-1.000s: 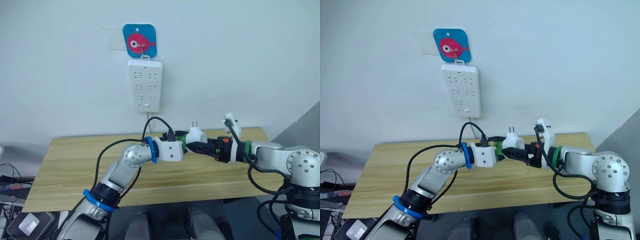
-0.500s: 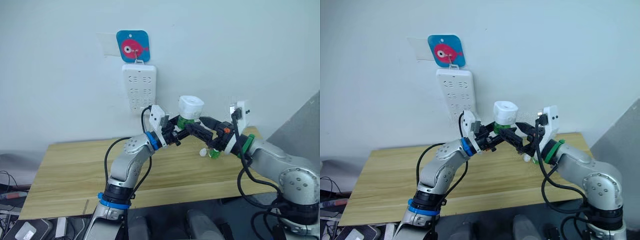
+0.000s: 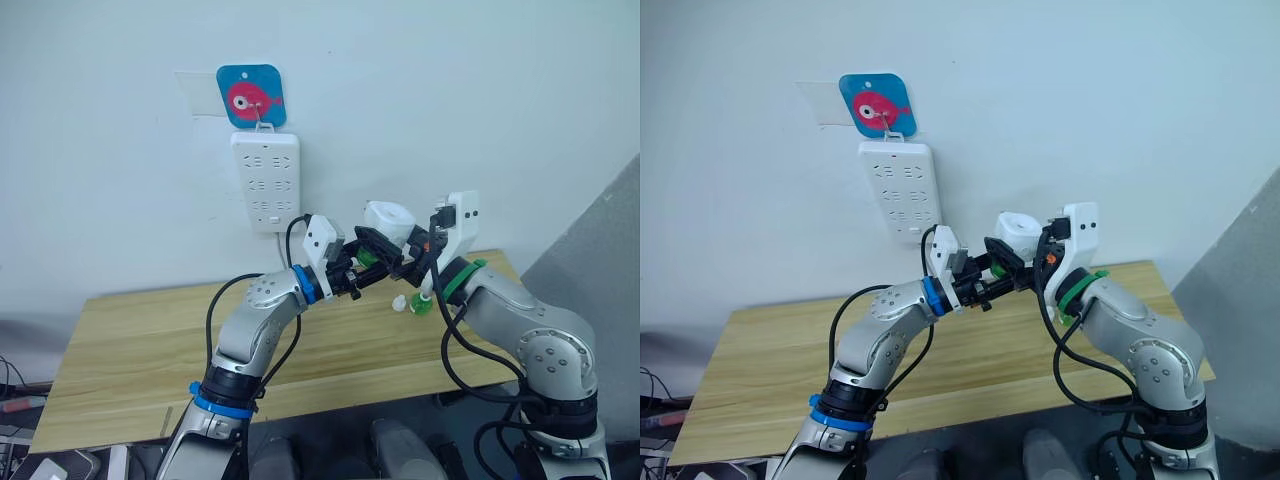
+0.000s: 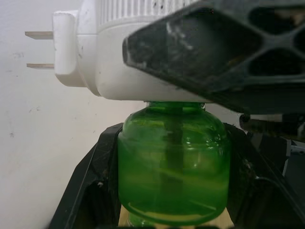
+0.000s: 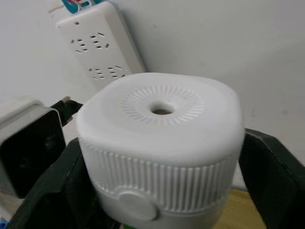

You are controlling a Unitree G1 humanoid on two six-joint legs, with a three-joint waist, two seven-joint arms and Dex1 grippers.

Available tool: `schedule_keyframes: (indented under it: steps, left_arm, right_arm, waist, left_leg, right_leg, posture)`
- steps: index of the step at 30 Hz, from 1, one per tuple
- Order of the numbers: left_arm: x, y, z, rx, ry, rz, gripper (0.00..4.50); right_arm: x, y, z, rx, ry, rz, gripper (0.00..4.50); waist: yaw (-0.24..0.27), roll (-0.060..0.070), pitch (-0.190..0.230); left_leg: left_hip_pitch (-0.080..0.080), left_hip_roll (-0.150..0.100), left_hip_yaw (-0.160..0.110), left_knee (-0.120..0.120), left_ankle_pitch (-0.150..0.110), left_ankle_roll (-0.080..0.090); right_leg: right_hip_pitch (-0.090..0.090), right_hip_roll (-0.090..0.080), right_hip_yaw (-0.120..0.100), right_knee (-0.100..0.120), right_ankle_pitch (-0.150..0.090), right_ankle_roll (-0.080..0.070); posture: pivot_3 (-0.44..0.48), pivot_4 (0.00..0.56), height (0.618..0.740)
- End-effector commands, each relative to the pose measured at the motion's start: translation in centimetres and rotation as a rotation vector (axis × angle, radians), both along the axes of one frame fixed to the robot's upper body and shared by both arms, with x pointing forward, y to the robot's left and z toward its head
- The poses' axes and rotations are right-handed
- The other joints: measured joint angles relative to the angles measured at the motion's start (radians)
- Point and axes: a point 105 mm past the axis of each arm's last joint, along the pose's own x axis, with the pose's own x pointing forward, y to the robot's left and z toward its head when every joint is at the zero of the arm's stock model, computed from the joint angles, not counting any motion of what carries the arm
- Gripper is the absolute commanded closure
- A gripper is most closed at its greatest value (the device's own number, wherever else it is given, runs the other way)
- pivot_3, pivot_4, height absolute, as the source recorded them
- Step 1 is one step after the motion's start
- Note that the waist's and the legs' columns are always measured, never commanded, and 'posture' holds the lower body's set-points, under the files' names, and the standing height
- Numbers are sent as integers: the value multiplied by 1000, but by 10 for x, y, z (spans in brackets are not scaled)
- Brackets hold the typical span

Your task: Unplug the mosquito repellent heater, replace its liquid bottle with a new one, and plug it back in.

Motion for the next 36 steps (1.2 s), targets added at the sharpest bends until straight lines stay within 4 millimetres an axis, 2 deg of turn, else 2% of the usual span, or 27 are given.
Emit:
schedule_keyframes:
  steps: [1, 9, 13, 16, 19, 22, 28, 30, 32, 36]
  left_arm:
    - [-4, -2, 17, -25, -73, -17, 2229]
    - [-5, 0, 15, -38, -54, 14, 2229]
    - [-13, 11, 16, -51, -19, -14, 921]
    - [-19, 31, 18, -42, 1, -5, 6]
    - [-27, 54, 17, -1, 20, 14, 0]
    - [-26, 88, 23, 56, 0, 99, 0]
    - [-3, 163, 70, 94, -137, 377, 0]
    - [5, 178, 80, 77, -154, 428, 0]
    - [12, 188, 81, 115, -176, 446, 0]
    - [31, 193, 78, 161, -185, 408, 0]
  right_arm:
    - [3, -8, 13, 15, -62, -57, 1325]
    - [6, -8, 20, 44, -95, -51, 1457]
    - [6, -7, 17, 40, -101, -48, 1466]
    - [7, -8, 14, 39, -105, -45, 1466]
    - [8, -8, 13, 39, -112, -41, 1466]
    - [7, -7, 12, 31, -129, -21, 1466]
    - [-3, 6, 9, -3, -177, 84, 1466]
    - [-5, 10, 8, -18, -189, 110, 1466]
    - [-4, 13, 11, -8, -192, 120, 1466]
    - [-2, 17, 15, 5, -196, 132, 1466]
  waist:
    - [0, 0, 0]
    - [1, 0, -1]
    - [1, 0, -1]
    - [1, 0, -1]
    - [0, 1, -2]
    - [3, 1, -2]
    - [29, 1, -2]
    - [41, 1, -2]
    - [55, 0, -2]
    - [67, -1, -3]
  left_leg:
    - [0, 0, 0, 0, 0, 0]
    - [0, 0, -1, 0, 0, 0]
    - [0, 0, -1, 0, 0, 0]
    - [0, 0, -3, 0, 0, 0]
    - [1, 0, -3, -1, 0, 0]
    - [1, 0, -4, -1, 0, 0]
    - [1, 0, -4, -1, 0, 0]
    - [1, 0, -4, -1, 0, 0]
    - [1, 0, -4, -1, 0, 0]
    - [1, 0, -4, -1, 0, 0]
  right_leg:
    - [0, 0, 0, 0, 0, 0]
    - [0, 0, 0, 0, 0, 0]
    - [0, 0, 0, 0, 0, 0]
    - [0, 0, 0, 0, 0, 0]
    - [0, 0, 1, 1, 0, 0]
    - [0, 0, 0, 1, 0, 0]
    - [0, 0, 0, 1, 0, 0]
    - [0, 0, -1, 1, 0, 0]
    - [0, 0, -1, 1, 0, 0]
    - [-1, 0, -2, 1, 0, 0]
  posture:
    - [-192, 90, 740]
    - [-176, 89, 740]
    - [-158, 90, 740]
    - [-147, 91, 740]
    - [-135, 91, 740]
    - [-113, 94, 740]
    - [-68, 94, 740]
    - [-68, 94, 740]
    - [-53, 90, 740]
    - [-45, 89, 740]
